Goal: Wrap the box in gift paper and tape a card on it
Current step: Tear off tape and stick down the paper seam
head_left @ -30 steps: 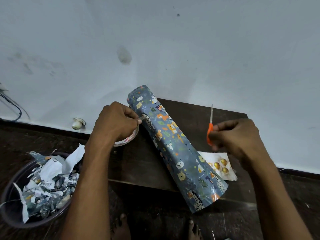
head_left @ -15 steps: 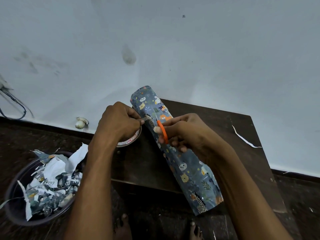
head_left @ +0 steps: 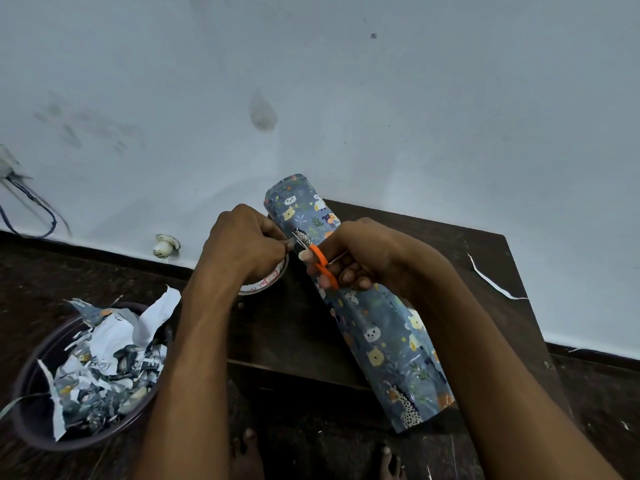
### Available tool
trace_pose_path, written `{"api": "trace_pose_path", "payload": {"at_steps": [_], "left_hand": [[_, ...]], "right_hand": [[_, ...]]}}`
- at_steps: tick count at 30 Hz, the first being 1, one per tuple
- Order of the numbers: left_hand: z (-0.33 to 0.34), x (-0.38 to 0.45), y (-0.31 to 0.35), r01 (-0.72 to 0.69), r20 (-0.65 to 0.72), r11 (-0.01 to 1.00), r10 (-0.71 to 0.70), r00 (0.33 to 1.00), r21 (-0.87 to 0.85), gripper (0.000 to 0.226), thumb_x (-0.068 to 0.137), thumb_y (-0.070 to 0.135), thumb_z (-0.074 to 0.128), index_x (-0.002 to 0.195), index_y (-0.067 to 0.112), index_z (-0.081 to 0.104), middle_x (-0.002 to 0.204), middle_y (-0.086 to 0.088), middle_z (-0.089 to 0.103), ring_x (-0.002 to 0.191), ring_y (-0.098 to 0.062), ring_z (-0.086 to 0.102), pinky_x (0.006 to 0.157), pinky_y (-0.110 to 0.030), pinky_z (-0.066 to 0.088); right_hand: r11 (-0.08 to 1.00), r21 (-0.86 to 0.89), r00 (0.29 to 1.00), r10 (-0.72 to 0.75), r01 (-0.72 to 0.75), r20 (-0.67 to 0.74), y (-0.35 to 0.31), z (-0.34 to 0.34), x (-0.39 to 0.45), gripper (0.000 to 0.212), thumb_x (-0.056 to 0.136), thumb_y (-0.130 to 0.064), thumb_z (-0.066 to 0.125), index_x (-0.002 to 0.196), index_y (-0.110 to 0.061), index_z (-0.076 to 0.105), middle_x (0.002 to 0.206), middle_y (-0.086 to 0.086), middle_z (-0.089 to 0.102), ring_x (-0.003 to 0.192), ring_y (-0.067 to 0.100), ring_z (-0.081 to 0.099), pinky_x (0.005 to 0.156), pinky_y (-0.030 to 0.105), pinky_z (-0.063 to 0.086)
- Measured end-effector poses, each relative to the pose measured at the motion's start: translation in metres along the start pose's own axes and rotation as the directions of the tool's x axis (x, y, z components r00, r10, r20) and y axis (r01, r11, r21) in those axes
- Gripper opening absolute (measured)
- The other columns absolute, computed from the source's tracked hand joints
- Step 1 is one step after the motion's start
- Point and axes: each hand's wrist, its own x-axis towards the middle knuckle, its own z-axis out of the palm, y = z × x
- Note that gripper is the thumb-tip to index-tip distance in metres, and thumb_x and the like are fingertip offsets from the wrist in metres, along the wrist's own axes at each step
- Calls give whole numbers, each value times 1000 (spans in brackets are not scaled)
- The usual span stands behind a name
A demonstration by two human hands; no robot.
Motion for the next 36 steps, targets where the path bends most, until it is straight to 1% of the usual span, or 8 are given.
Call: {"api": "trace_pose_path", "payload": {"at_steps": [3,10,19,24,27,29,32,36], "left_hand": [[0,1,0,-8,2,1000,8,1000,0,8,78,25,81,74,32,79,83,3,75,90,-20,68,84,-40,58],[0,1,-1,-24,1,1000,24,1000,19,8,77,25,80,77,32,80,83,3,75,91,-21,68,85,-41,58],[1,1,-3,-22,-1,1000,22,1000,14,8,77,24,81,76,32,80,81,3,74,88,-22,69,83,-40,59],[1,1,-2,-20,-11,1000,20,1000,13,6,76,26,82,77,32,80,81,3,75,88,-22,69,82,-39,59],[0,0,-3,-18,-13,999,19,1000,37,11,75,26,81,68,35,78,74,8,71,85,-21,68,81,-40,59],[-1,0,-4,-7,-17,999,8,1000,45,16,75,26,81,63,36,75,73,9,71,85,-20,68,82,-39,58],[-4,-1,-5,12,-34,1000,-12,999,25,11,75,26,81,68,34,78,75,8,72,85,-19,67,82,-39,58],[-6,-3,-4,18,-41,1000,-18,999,6,16,77,24,82,66,35,77,71,11,70,83,-17,67,80,-37,58]], "right_hand": [[1000,-28,1000,-8,7,-18,-3,0,3,17,90,-15,63,87,-12,80,71,11,71,44,10,45,36,17,32],[997,-82,1000,-11,10,-10,-6,-1,9,27,92,-16,64,68,-17,77,69,10,70,42,10,40,35,17,27],[994,-110,1000,13,-16,-22,-8,0,11,26,93,-15,63,72,-16,77,65,6,69,45,9,34,35,15,25],[995,-97,1000,2,-4,-19,-7,-1,10,28,94,-8,53,81,-13,77,63,4,67,43,7,32,36,15,24],[995,-102,1000,7,-10,-28,-6,-2,11,30,93,-6,50,80,-12,76,64,4,67,44,7,32,37,15,23],[994,-106,999,11,-14,-33,-6,-3,12,29,94,-6,50,84,-10,77,63,4,66,43,6,33,36,15,23],[994,-110,1000,7,-10,-28,-4,-4,13,27,95,-6,51,89,-7,78,62,3,66,41,6,34,36,15,24],[992,-123,1000,-2,0,-14,-2,-6,14,24,98,-11,59,83,-11,78,64,3,68,39,5,35,35,15,24]]}}
